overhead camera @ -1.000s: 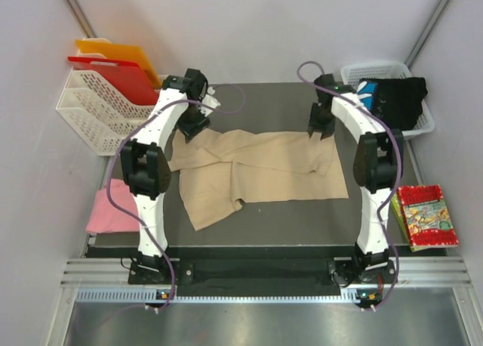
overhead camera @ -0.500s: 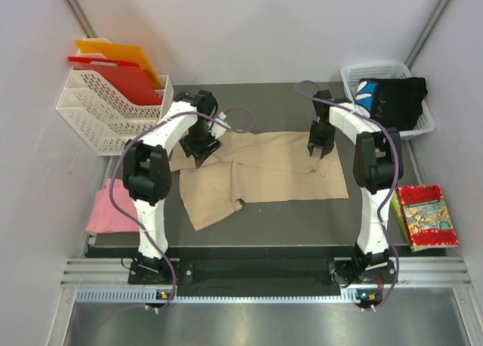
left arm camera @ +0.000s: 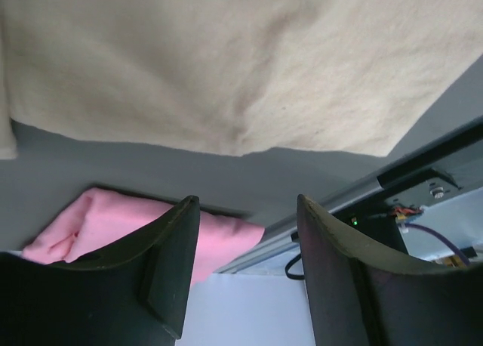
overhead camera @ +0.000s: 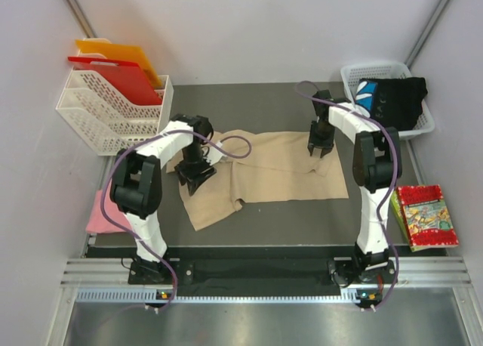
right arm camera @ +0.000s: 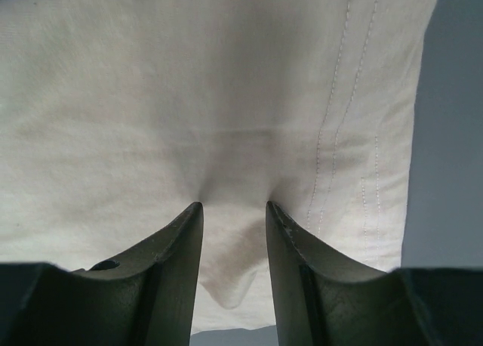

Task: Fold and stack the t-shirts
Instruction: Fold the tshirt

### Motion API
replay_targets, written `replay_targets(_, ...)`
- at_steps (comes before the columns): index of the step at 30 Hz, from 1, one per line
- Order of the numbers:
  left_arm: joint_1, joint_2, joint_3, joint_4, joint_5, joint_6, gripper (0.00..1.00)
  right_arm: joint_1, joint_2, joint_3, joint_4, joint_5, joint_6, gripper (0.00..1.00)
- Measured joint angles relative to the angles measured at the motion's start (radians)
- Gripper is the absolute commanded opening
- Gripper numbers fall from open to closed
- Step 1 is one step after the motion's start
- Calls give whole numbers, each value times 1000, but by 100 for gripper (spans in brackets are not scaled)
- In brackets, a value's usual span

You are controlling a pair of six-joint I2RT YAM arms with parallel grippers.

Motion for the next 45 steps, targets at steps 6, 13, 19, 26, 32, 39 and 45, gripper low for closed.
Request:
replay_targets(6,-35,23,-2,100,3,-35,59,-8,35,64,-7,-4,-6,39)
replay_targets(13,-49,129,-27,177,3,-55,57,-14,39,78,-9,-7,-6,39)
replay_targets(19,-50,119,-93,190,-42,-47,57,-37,55,92,-13,-6,-6,40)
replay_targets(26,-4,61,-225,195,-124,1,56,-82,128,187,-35,-19,-6,40)
replay_targets(32,85,52,-275,179,-170,39,54,-130,180,275,-51,-57,-6,39)
replay_targets(39,187,90,-235,140,-172,56,52,-171,188,287,-55,-145,-27,43)
replay_targets(45,180,176,-99,76,-164,48,52,-179,171,270,-27,-224,-40,50)
